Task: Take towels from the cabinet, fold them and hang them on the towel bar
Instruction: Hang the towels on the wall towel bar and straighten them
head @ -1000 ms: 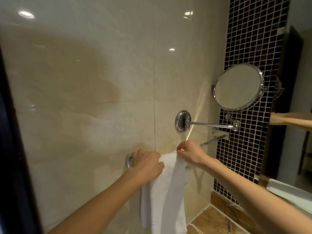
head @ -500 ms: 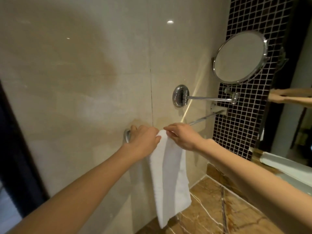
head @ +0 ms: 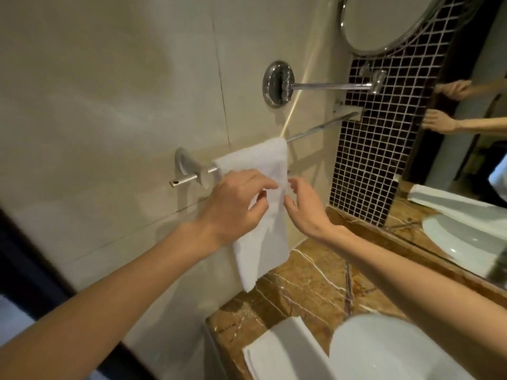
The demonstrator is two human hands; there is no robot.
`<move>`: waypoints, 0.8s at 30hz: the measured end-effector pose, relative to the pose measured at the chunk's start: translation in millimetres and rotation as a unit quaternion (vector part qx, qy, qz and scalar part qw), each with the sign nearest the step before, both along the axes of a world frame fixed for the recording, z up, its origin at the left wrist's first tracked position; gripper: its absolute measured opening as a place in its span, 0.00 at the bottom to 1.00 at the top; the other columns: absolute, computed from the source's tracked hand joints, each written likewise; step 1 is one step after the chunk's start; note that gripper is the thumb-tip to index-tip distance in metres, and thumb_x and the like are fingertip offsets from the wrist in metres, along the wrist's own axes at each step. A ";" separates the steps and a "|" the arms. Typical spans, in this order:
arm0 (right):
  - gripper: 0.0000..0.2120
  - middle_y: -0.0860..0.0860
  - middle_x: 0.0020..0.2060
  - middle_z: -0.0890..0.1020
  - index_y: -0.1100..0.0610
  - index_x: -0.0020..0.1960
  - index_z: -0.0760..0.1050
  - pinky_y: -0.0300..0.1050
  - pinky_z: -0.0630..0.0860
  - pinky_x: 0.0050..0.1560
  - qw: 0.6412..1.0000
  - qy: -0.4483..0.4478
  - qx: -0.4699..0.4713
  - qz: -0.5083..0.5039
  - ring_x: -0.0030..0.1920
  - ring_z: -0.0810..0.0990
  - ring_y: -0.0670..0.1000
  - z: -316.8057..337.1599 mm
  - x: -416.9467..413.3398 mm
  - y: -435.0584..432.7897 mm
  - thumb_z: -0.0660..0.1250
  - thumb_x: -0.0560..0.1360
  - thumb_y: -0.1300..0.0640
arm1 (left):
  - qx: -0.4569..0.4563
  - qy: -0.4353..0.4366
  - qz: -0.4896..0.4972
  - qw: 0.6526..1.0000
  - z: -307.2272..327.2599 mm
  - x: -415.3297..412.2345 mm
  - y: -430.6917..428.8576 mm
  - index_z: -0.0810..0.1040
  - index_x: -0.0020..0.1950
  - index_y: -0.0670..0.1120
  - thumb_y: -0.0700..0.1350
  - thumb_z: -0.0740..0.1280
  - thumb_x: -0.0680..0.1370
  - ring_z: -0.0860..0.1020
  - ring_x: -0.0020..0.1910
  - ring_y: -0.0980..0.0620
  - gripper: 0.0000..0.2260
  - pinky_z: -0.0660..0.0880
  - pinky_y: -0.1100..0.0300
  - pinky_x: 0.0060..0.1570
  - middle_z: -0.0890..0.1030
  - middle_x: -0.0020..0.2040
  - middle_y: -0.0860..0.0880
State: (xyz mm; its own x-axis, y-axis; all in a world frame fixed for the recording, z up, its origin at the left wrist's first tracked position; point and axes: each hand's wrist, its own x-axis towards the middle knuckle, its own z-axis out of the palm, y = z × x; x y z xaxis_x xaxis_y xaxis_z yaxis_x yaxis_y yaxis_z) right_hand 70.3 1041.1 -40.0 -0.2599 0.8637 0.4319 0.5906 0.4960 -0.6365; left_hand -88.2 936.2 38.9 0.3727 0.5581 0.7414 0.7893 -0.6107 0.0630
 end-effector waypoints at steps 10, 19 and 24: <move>0.29 0.55 0.60 0.78 0.59 0.72 0.64 0.53 0.73 0.64 0.921 0.099 -0.375 0.033 0.60 0.76 0.55 -110.5 15.8 30.4 0.68 0.73 0.66 | -0.423 -0.148 0.100 0.889 -147.4 39.8 2.5 0.74 0.63 0.54 0.45 0.62 0.79 0.75 0.47 0.62 0.13 0.74 0.69 0.48 0.76 0.57 0.56; 0.04 0.52 0.47 0.85 0.56 0.50 0.81 0.49 0.78 0.54 0.920 0.088 -0.367 0.106 0.49 0.82 0.51 -129.4 9.0 24.4 0.68 0.76 0.59 | -0.501 -0.266 0.192 0.801 -194.2 55.2 31.1 0.70 0.66 0.50 0.44 0.62 0.80 0.75 0.55 0.54 0.14 0.75 0.61 0.57 0.75 0.59 0.51; 0.05 0.47 0.38 0.84 0.55 0.50 0.82 0.33 0.74 0.35 0.920 0.084 -0.350 0.157 0.37 0.80 0.41 -122.7 16.7 12.2 0.70 0.75 0.56 | -0.472 -0.310 0.221 0.795 -193.9 58.7 43.7 0.68 0.66 0.47 0.49 0.61 0.80 0.76 0.54 0.52 0.15 0.75 0.58 0.54 0.77 0.58 0.48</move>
State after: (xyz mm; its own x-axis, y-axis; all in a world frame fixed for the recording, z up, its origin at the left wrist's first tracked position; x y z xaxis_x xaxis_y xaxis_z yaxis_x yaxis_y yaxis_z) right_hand 87.0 1053.3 -162.7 -0.5249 0.8389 -0.1442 0.3516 0.0594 -0.9342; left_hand -29.6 980.0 -155.0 -0.2888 0.9497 -0.1213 0.5527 0.2688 0.7888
